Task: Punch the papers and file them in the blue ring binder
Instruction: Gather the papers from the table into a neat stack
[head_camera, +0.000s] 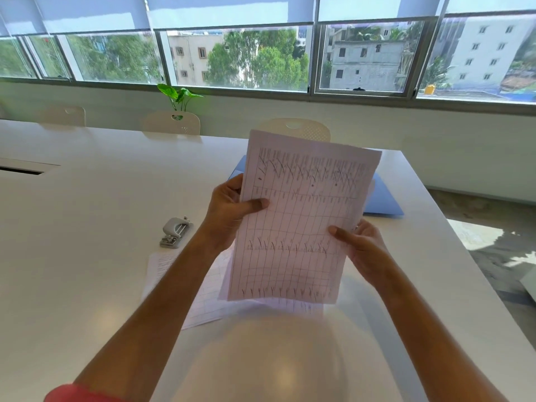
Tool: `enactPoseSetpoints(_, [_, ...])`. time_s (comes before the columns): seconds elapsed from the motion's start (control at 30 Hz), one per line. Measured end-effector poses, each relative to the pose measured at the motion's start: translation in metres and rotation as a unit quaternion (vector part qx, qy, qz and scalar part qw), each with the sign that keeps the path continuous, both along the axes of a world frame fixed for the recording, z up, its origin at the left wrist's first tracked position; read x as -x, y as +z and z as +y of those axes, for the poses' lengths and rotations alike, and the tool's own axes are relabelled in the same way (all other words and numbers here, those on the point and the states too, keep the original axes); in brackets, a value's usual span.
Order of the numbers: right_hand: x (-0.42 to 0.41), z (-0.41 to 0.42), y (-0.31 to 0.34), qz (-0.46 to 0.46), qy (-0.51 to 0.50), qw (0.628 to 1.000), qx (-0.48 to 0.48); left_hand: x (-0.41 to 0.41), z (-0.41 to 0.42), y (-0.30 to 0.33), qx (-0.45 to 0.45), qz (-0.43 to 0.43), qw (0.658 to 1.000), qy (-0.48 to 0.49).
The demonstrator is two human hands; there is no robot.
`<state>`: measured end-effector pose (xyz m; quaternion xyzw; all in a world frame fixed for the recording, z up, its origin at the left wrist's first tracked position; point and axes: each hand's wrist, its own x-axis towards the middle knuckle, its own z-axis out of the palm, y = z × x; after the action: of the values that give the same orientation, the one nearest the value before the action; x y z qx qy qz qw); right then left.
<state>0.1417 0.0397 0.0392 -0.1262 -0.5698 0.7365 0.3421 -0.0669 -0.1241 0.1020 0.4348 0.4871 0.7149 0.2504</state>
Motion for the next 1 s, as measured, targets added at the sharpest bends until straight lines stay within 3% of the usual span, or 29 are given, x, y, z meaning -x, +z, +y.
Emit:
enactPoseSetpoints(0.17, [-0.002,-0.009,0.025,0.017,-0.073,0.995,-0.062,-0.001,-0.001,-0.005,0.021,-0.040,0.999,0.008])
enactPoseSetpoints(0.47, [0.004,-0.028,0.040,0.016,-0.185,0.963,-0.194,-0.008,-0.004,-0.009,-0.003,0.009,0.997,0.073])
enactPoseSetpoints(0.63, [0.010,-0.023,0.018,-0.080,-0.126,0.978,-0.145,-0.009,0.001,-0.035,0.117,0.021,0.990,0.082])
enactPoseSetpoints(0.83, [0.013,-0.023,0.013,-0.084,-0.130,0.971,-0.183,-0.009,0.004,-0.049,0.112,0.023,0.990,0.081])
enactPoseSetpoints(1.0, [0.012,-0.017,0.004,-0.104,-0.191,0.957,-0.190,0.010,0.005,-0.069,0.180,0.048,0.982,0.013])
